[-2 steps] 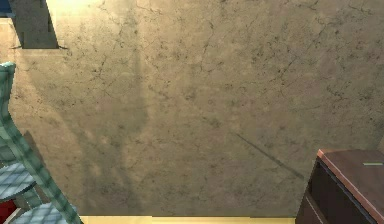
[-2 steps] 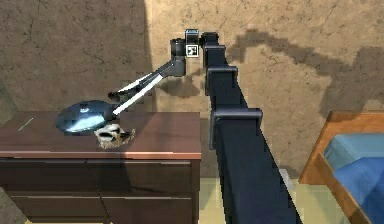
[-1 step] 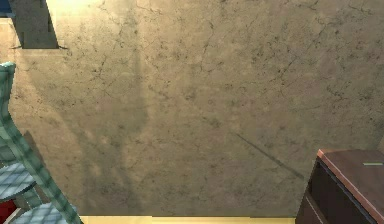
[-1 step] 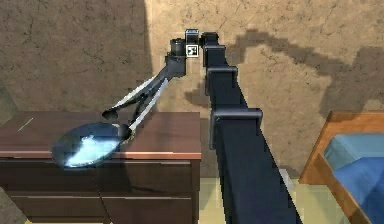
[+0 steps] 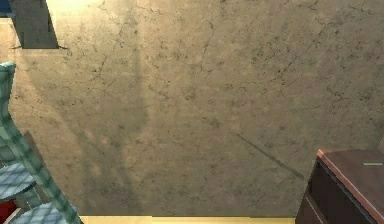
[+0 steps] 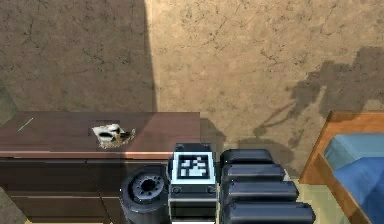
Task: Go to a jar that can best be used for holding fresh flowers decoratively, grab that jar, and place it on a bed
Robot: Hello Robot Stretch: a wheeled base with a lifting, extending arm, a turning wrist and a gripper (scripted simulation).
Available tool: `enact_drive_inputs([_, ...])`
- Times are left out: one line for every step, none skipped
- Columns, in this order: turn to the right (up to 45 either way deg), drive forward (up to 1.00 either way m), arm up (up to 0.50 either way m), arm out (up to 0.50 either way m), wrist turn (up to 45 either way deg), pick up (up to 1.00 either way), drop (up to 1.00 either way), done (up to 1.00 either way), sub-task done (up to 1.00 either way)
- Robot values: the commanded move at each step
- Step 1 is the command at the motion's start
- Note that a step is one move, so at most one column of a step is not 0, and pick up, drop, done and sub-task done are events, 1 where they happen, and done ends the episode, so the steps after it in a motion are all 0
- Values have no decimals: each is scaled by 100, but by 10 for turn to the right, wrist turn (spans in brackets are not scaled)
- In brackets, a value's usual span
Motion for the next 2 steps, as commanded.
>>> enact_drive_inputs([-450,0,0,0,0,0,0,0,0])
enact_drive_inputs([-450,0,0,0,0,0,0,0,0])
